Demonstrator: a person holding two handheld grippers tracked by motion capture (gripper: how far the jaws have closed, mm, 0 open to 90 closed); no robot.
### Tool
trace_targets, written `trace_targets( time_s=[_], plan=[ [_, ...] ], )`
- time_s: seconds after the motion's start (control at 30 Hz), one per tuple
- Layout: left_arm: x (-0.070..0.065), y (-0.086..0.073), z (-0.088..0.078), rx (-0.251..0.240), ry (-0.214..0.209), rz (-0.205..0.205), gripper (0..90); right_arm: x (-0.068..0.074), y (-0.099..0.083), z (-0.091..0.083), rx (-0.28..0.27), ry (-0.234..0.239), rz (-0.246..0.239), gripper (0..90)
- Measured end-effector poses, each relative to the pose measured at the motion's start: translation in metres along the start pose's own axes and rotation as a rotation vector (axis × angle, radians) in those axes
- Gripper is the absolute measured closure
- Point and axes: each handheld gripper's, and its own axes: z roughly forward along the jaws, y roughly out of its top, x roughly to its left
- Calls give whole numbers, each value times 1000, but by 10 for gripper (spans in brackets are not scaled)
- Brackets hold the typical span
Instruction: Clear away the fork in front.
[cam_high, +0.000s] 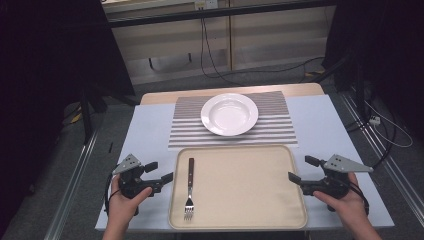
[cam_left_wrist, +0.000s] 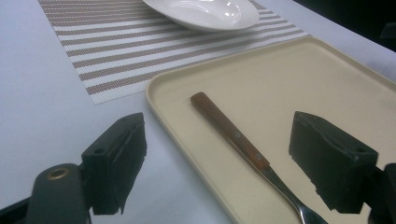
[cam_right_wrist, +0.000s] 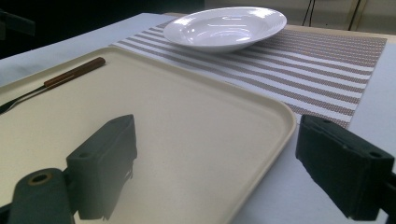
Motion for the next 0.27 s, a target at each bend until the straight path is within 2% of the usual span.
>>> trace_targets(
  time_s=[0.2,0.27],
  plan=[
    [2,-3,1,16,-9,0,176,5,0,2,12,5,-16,126],
    [4,-4,1,14,-9,-14,171,5,0,3,15,12,-20,126]
  ],
)
